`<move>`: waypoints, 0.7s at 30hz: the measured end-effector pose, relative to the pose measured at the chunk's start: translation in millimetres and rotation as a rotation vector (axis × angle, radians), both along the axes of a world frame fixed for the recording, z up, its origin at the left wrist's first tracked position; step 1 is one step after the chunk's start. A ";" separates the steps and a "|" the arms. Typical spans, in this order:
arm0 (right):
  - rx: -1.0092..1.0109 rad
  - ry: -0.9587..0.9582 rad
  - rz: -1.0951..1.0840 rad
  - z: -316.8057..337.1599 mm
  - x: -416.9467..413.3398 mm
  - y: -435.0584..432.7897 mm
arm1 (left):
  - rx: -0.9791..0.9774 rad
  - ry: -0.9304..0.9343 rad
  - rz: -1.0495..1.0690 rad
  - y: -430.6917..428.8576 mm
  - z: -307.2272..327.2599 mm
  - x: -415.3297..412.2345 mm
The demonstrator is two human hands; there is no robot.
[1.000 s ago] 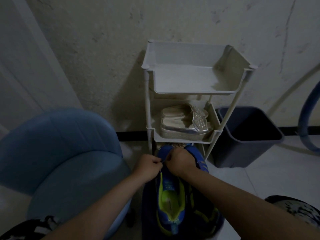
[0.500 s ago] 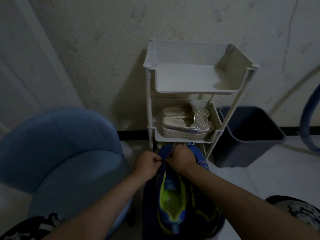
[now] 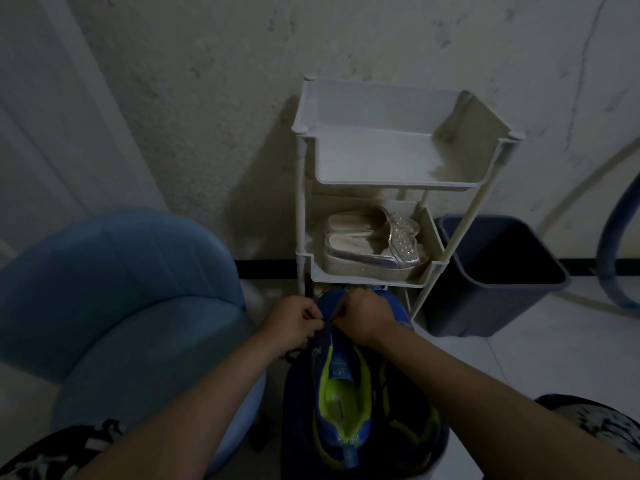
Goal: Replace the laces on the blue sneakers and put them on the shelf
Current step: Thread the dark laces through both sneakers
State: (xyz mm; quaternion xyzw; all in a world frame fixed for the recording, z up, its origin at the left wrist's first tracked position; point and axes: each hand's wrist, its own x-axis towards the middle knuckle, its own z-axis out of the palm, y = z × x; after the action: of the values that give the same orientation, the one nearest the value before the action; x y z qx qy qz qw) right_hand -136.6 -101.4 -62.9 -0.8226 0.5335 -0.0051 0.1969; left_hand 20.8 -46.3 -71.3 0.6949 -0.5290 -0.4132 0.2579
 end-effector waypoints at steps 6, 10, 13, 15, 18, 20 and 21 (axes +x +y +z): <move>-0.008 -0.040 -0.010 -3.3 0.1 2.6 | 0.028 0.035 -0.017 0.6 -1.1 2.3; 0.005 -0.036 -0.002 -3.7 -0.9 3.3 | -0.011 -0.126 -0.109 0.5 6.7 -2.3; -0.028 -0.010 0.010 1.7 -2.5 2.9 | -0.076 -0.251 -0.069 -7.0 17.2 4.4; 0.004 0.008 0.036 6.3 -4.2 1.6 | -0.111 -0.196 0.101 -14.6 27.8 15.8; 0.043 0.031 0.067 10.7 -3.6 0.0 | -0.190 0.233 0.429 -18.9 51.1 24.5; 0.053 0.056 0.073 14.0 -1.9 0.4 | -0.224 0.535 0.510 -15.8 69.1 22.3; 0.054 0.060 0.079 16.3 -0.8 0.5 | -0.241 0.648 0.531 -14.1 77.0 21.4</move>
State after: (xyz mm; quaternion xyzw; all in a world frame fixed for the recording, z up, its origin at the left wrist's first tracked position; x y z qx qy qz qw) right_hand -137.4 -100.9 -46.6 -0.8372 0.5061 0.0417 0.2030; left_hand 42.2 -60.4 5.7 0.6060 -0.2683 -0.4646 0.5873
